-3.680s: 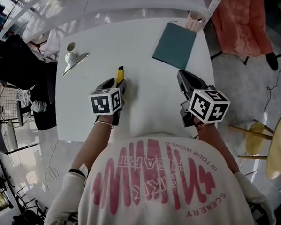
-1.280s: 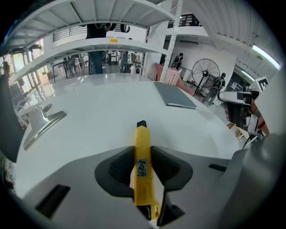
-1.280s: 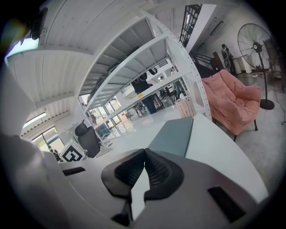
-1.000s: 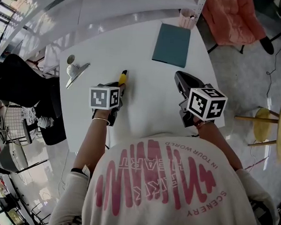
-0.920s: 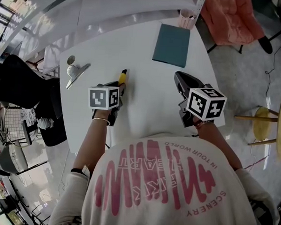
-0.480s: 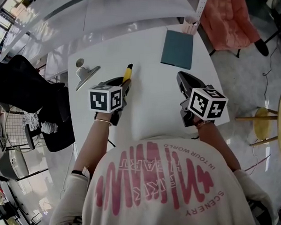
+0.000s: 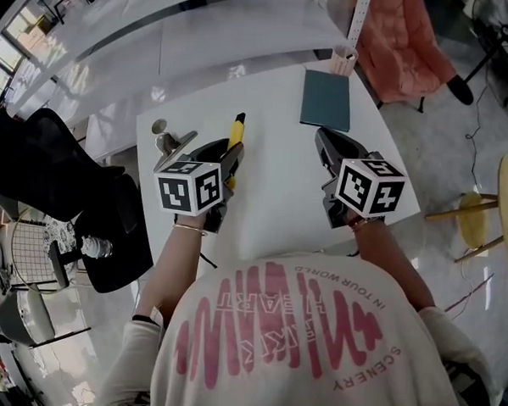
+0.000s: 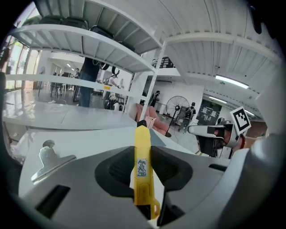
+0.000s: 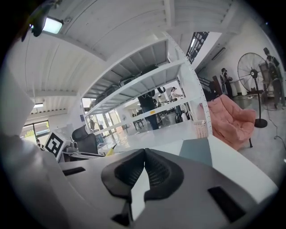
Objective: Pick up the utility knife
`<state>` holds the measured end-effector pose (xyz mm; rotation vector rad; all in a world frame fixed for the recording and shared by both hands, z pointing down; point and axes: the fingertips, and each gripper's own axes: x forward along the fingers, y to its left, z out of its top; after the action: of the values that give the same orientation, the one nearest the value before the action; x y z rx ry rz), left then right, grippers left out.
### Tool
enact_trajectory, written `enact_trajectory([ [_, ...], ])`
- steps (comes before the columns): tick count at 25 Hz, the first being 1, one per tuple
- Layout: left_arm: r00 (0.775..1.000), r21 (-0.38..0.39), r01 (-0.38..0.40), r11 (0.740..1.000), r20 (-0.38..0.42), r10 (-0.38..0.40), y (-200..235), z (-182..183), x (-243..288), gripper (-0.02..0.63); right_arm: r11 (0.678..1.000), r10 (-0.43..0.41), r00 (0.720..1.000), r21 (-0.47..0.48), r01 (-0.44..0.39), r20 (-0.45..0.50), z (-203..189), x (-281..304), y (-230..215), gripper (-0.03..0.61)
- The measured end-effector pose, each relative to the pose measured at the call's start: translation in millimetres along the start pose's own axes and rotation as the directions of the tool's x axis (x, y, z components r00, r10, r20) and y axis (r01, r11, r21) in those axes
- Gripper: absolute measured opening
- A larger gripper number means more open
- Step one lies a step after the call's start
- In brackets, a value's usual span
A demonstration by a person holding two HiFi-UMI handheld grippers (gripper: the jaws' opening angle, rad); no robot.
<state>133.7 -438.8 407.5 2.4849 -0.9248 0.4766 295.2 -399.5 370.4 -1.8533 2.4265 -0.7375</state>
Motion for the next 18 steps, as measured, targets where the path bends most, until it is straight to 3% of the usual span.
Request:
enact_trajectory([
  [10, 0.989, 0.110, 0.056, 0.992, 0.132, -0.070, -12.6, 34.3, -56.1, 0.127, 0.999, 0.007, 0.997, -0.051, -0.003, 0.075, 13.9, -6.5, 73.3, 0.015],
  [18, 0.966, 0.079, 0.092, 0.993, 0.236, -0.108, -13.4, 48.9, -104.1, 0.127, 0.997, 0.019, 0.989, -0.076, -0.008, 0.149, 19.6, -11.7, 122.4, 0.015],
])
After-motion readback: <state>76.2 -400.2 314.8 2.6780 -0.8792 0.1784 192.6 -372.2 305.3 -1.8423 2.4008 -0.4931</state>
